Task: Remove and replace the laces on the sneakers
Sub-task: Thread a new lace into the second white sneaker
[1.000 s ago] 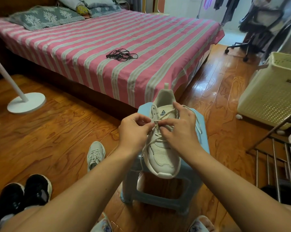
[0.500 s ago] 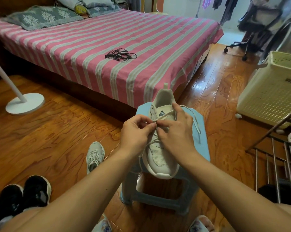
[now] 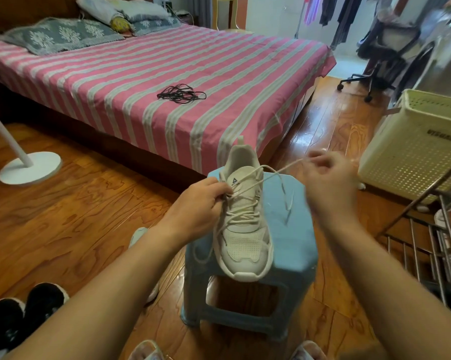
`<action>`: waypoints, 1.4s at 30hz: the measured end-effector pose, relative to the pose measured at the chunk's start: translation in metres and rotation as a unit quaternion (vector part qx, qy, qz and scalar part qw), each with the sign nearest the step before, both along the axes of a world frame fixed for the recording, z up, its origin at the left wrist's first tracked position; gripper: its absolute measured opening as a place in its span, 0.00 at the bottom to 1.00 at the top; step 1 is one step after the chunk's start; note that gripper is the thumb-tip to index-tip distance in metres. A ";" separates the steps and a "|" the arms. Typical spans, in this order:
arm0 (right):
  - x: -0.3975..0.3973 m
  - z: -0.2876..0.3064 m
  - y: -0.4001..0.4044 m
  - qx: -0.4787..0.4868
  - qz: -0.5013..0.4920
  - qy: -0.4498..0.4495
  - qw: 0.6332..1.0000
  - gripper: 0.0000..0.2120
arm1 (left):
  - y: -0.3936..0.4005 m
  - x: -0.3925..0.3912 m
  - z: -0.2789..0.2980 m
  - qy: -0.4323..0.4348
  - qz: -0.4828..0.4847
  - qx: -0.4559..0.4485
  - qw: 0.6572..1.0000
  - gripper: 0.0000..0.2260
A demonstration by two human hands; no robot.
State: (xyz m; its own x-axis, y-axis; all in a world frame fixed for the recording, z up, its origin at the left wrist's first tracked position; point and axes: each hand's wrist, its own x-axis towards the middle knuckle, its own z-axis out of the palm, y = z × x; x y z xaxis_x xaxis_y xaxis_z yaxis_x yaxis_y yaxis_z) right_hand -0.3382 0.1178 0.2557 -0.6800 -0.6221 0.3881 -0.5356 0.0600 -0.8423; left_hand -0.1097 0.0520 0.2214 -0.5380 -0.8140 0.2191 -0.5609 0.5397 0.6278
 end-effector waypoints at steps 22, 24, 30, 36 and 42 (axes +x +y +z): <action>0.051 -0.027 0.007 0.152 0.273 0.399 0.862 0.07 | -0.004 0.006 0.006 -0.019 -0.017 0.071 0.997 0.26; 0.051 -0.029 0.010 0.141 0.256 0.412 0.863 0.06 | -0.005 0.005 0.003 -0.019 -0.016 0.051 0.998 0.27; 0.048 -0.032 0.013 0.127 0.250 0.411 0.867 0.03 | -0.009 0.003 0.003 0.050 -0.001 0.080 0.996 0.28; 0.045 -0.033 0.017 0.140 0.233 0.426 0.863 0.07 | -0.007 0.005 -0.002 0.034 -0.018 0.057 0.998 0.28; 0.002 -0.019 0.027 0.083 0.115 0.213 0.967 0.08 | -0.009 0.007 -0.003 0.014 -0.006 0.014 1.000 0.25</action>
